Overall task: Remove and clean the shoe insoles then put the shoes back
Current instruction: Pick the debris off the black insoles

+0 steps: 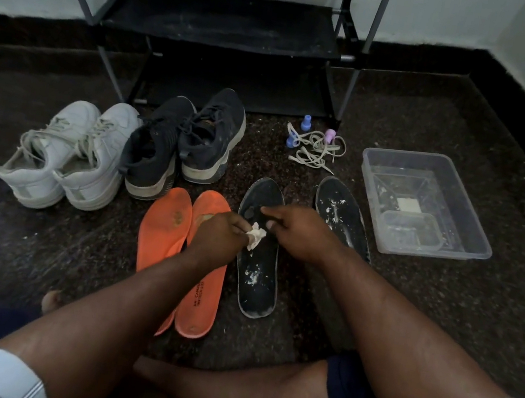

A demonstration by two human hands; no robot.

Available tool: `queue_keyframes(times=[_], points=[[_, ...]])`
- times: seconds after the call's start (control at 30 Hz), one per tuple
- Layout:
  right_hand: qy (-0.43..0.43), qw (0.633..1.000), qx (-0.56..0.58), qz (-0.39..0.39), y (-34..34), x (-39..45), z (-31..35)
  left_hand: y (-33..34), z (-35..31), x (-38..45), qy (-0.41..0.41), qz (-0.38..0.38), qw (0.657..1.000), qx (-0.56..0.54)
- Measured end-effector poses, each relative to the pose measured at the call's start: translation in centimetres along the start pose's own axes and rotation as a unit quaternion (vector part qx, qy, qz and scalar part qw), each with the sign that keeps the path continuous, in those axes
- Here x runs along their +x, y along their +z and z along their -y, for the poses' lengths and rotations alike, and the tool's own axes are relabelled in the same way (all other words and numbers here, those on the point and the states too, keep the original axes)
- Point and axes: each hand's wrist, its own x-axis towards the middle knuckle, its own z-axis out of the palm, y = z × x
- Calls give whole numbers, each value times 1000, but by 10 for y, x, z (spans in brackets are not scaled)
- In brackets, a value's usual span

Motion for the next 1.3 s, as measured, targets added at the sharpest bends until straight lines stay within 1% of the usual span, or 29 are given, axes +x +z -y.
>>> queue_keyframes(times=[0.07,0.17,0.23,0.33,0.43,0.5,0.57,0.63,0.7,0.8,0.87,0.9,1.0,1.1,1.17,1.23,1.3], points=[[-16,999,43,19,-1,-7,6,-2,-6,-4,-24,10,998,-54],[-15,998,42,35,0,-11,13,-4,-14,-10,-62,45,987,-141],[12,999,36,19,2,-9,12,-7,-17,-14,-89,48,979,-179],[81,996,34,5,3,-9,6,-14,-13,-21,-134,45,972,-189],[134,990,37,24,4,-14,1,-14,-4,-30,-195,50,962,-183],[155,986,39,36,8,-15,1,-9,-4,-35,-222,70,949,-215],[173,982,74,36,13,-14,0,-3,-7,-39,-237,96,929,-269],[190,970,147,35,16,-13,-1,3,-9,-38,-243,113,910,-317],[200,955,218,25,14,-15,-2,6,-11,-36,-249,114,892,-360],[190,939,286,0,7,-17,4,6,-17,-34,-249,116,861,-429],[174,935,310,-15,0,-19,12,4,-24,-35,-235,130,822,-501],[159,936,313,-23,-4,-19,17,3,-28,-35,-231,141,804,-530],[103,950,293,-37,-17,-21,33,-8,-40,-41,-219,185,763,-579],[54,962,266,-32,-37,-27,56,-22,-47,-46,-184,207,738,-615],[27,961,271,-44,-58,-33,75,-33,-50,-49,-157,214,720,-641],[16,940,329,-84,-87,-40,89,-47,-54,-54,-122,218,709,-659],[2,902,409,-142,-116,-47,100,-62,-57,-61,-98,214,707,-667]])
